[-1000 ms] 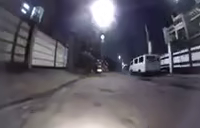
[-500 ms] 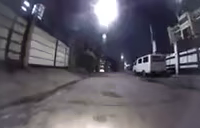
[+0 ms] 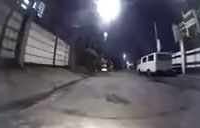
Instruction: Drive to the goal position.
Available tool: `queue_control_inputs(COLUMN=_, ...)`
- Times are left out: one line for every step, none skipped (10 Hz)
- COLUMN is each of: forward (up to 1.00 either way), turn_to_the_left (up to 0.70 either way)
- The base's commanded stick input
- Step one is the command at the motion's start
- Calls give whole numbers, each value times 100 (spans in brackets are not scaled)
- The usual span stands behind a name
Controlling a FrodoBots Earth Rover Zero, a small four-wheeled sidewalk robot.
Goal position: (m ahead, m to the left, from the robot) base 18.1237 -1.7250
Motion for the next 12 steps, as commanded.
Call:
queue_control_inputs(forward=85, turn_to_the_left=-7)
queue_control_inputs(forward=85, turn_to_the_left=3)
queue_control_inputs(forward=85, turn_to_the_left=3)
queue_control_inputs(forward=85, turn_to_the_left=3)
queue_control_inputs(forward=85, turn_to_the_left=3)
queue_control_inputs(forward=85, turn_to_the_left=3)
queue_control_inputs(forward=85, turn_to_the_left=3)
queue_control_inputs(forward=85, turn_to_the_left=3)
queue_control_inputs(forward=85, turn_to_the_left=3)
queue_control_inputs(forward=85, turn_to_the_left=3)
queue_control_inputs(forward=85, turn_to_the_left=0)
queue_control_inputs(forward=85, turn_to_the_left=-31)
